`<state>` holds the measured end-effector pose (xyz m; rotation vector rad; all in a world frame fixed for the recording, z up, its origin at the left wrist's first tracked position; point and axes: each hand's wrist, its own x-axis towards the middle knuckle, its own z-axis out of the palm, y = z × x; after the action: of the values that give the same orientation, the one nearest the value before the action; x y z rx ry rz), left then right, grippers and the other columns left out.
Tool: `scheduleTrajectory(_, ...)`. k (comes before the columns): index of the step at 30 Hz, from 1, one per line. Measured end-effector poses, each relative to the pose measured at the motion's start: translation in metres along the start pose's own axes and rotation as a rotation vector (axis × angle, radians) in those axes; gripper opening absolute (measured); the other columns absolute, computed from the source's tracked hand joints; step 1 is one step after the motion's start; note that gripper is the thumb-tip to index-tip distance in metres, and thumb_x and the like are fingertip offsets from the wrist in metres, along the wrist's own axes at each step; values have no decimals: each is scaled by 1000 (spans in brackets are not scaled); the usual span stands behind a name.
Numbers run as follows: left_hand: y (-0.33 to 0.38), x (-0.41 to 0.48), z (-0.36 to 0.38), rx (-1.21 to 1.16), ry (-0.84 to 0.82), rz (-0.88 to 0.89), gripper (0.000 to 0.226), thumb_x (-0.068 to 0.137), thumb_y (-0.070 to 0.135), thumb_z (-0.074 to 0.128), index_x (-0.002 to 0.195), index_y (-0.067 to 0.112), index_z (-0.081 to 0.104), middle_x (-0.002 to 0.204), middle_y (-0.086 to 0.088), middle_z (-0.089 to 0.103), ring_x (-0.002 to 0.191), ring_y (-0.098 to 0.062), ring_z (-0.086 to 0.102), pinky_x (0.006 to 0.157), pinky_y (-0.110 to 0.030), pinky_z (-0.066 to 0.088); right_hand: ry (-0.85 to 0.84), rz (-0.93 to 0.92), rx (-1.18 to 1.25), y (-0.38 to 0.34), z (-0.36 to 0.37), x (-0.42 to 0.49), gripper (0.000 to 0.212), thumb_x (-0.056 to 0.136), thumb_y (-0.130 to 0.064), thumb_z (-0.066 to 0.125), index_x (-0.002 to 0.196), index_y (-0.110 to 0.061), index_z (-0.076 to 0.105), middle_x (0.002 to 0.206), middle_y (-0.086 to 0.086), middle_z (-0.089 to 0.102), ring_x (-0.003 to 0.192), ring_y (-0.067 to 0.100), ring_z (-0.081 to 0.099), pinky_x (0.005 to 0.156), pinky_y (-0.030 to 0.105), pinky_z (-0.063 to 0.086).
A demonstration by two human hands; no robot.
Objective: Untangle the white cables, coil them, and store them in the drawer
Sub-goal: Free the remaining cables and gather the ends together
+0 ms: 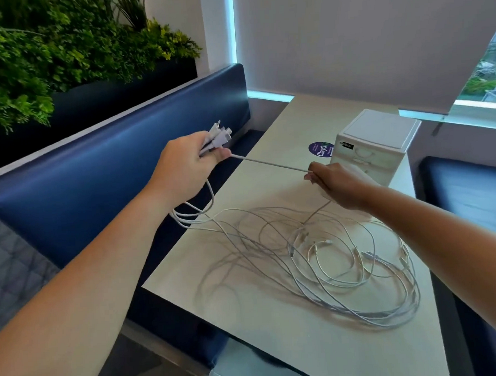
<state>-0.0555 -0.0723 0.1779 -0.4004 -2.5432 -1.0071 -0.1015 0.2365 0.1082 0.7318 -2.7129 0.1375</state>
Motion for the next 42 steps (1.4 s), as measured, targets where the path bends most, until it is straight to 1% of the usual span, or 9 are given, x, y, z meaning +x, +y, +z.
scheduleTrajectory(7,-17,-3,-41,36,222,-112,20,95,34,61,90,15,61,70,1,51,68,-19,46,61,-31,30,-24,102,-11,27,12,-1,61,87,-67,-1,90,-22,41,94,9,71,73,33,64,64,43,52)
scheduleTrajectory(12,-23,-6,-58,60,261,-114,35,96,33,60,65,27,44,61,6,43,57,-9,41,55,-24,31,-29,144,15,41,18,-6,88,79,-77,-10,97,-17,52,87,11,69,71,32,64,63,43,52)
scheduleTrajectory(15,-24,-6,-65,39,329,-105,26,96,31,60,74,20,52,64,5,44,59,-8,43,54,-23,29,-44,175,25,44,18,-5,62,93,-55,13,103,-12,56,98,11,70,81,33,65,70,42,52)
scheduleTrajectory(20,-37,-4,-73,30,393,-133,23,97,31,59,85,12,55,66,4,46,59,-11,39,53,-21,30,-169,156,-155,47,19,-35,54,92,-51,16,96,-13,55,85,10,67,71,28,62,61,36,47)
scheduleTrajectory(27,-47,4,-59,69,341,-167,24,97,32,58,92,8,59,67,5,42,63,-19,36,51,-22,29,-385,114,-241,33,39,-90,37,99,-49,24,94,-20,45,75,0,57,76,27,63,67,38,49)
scheduleTrajectory(31,-54,11,-48,70,305,-210,27,98,34,57,102,9,64,67,7,44,73,-25,40,60,-31,26,-354,84,-268,34,49,-124,40,98,-52,21,91,-20,45,72,3,62,75,30,63,64,41,48)
scheduleTrajectory(35,-55,17,-35,65,257,-191,25,96,36,59,105,13,65,80,-1,56,79,-23,46,68,-29,33,-251,-4,-181,33,52,-155,63,97,-56,8,75,-17,52,50,1,51,53,25,58,48,32,44)
scheduleTrajectory(37,-54,18,-29,87,238,-183,28,96,37,59,106,12,66,87,-6,57,81,-24,47,71,-29,32,-233,-7,-135,23,47,-166,64,96,-59,9,76,-19,56,52,0,52,57,22,58,55,29,42)
scheduleTrajectory(42,-53,15,-15,138,120,-199,27,96,40,58,96,13,62,73,-2,52,79,-26,47,65,-33,31,-430,293,110,11,38,-181,85,88,-68,-2,67,-19,64,63,-4,54,69,1,46,74,23,24)
